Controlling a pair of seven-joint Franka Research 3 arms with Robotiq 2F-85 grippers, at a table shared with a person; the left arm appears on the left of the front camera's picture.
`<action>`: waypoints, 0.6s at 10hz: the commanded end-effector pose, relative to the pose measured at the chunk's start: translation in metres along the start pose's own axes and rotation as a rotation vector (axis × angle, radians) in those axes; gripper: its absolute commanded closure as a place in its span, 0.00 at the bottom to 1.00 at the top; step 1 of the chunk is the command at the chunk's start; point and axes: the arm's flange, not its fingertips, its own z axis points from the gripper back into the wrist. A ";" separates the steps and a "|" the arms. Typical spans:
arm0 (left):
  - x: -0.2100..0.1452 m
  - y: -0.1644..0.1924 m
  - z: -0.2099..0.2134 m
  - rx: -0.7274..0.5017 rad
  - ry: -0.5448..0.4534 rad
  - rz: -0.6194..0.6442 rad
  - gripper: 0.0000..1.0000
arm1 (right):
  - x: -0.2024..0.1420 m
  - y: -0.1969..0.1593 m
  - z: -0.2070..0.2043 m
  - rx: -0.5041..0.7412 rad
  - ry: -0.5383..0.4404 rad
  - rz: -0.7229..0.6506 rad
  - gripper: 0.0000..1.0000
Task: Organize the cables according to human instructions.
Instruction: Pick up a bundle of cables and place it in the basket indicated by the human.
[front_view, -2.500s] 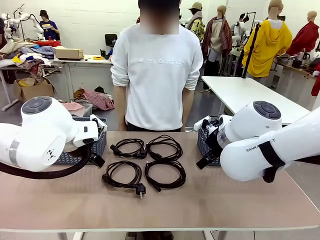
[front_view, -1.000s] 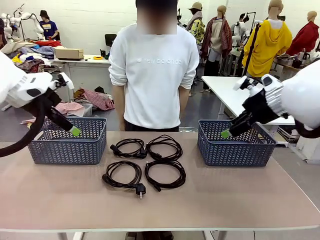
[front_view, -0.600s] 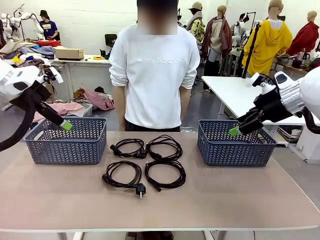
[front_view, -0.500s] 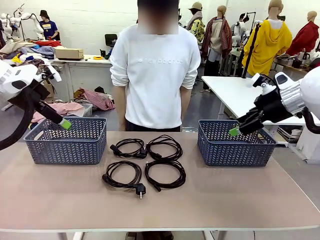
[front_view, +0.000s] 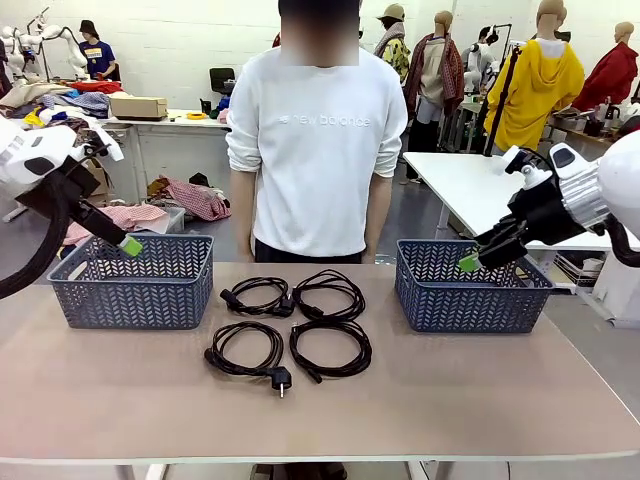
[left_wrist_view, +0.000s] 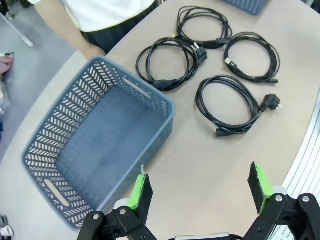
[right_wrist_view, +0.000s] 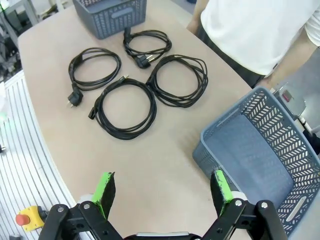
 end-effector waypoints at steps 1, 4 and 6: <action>-0.003 0.002 -0.002 -0.011 -0.013 -0.010 0.00 | -0.001 -0.001 -0.001 0.012 -0.010 0.003 0.00; -0.003 0.002 -0.002 -0.011 -0.013 -0.010 0.00 | -0.001 -0.001 -0.001 0.012 -0.010 0.003 0.00; -0.003 0.002 -0.002 -0.011 -0.013 -0.010 0.00 | -0.001 -0.001 -0.001 0.012 -0.010 0.003 0.00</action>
